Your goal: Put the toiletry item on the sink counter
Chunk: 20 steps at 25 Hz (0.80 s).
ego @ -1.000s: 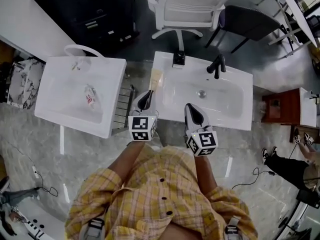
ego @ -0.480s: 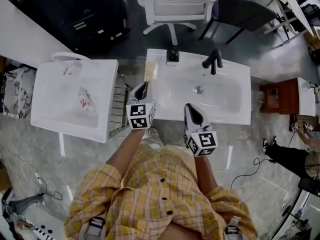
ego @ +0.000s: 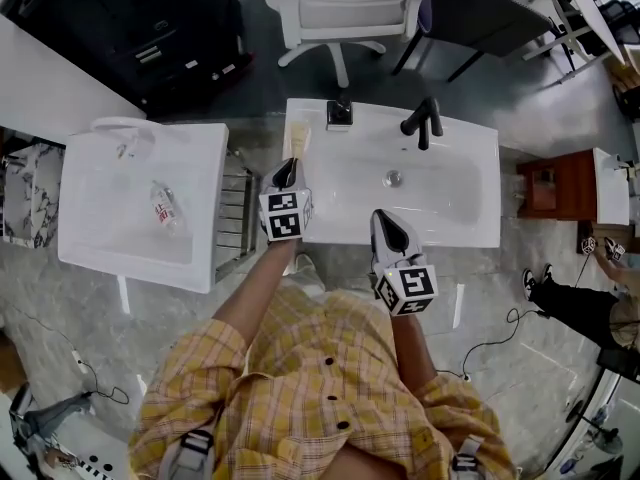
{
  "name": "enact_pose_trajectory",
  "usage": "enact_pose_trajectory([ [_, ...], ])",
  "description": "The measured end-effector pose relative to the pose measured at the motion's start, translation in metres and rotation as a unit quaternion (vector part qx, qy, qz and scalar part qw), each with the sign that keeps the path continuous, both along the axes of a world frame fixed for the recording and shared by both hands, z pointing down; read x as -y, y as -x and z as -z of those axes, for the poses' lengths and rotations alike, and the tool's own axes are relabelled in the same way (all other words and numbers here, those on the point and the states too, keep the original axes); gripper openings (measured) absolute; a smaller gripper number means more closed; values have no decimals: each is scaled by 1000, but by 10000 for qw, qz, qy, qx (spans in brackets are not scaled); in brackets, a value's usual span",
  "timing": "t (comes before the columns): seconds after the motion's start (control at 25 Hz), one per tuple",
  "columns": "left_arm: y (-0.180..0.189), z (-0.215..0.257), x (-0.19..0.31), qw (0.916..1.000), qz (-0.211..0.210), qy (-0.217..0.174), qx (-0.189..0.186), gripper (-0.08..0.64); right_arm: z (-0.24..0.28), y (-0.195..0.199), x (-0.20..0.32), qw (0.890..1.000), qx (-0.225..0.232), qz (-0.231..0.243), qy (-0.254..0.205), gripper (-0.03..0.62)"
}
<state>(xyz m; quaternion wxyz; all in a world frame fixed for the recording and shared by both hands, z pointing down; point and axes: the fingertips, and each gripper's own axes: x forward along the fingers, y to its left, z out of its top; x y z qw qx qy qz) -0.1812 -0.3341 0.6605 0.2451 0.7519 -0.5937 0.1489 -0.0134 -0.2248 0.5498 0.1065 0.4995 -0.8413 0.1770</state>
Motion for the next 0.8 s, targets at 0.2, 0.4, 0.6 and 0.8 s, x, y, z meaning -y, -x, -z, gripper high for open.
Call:
enact_pose_trajectory([
  [0.2,-2,-25,5,9996,48,278,37,18,-2,-3,-1,9999,-64,-15,93,-2],
  [0.4,-2,-52,8,9984,102,556,57,18,-7,-6,-5,9998,-121,-66,164,-2],
  [0.6,0,-75,9,9965,165,800,156,18,-11,-13,-8,9995,-154,-178,222,-2],
  [0.8,-1,-88,13,9963,150,818,211,18,-15,-16,-13,9991,-164,-274,268,-2],
])
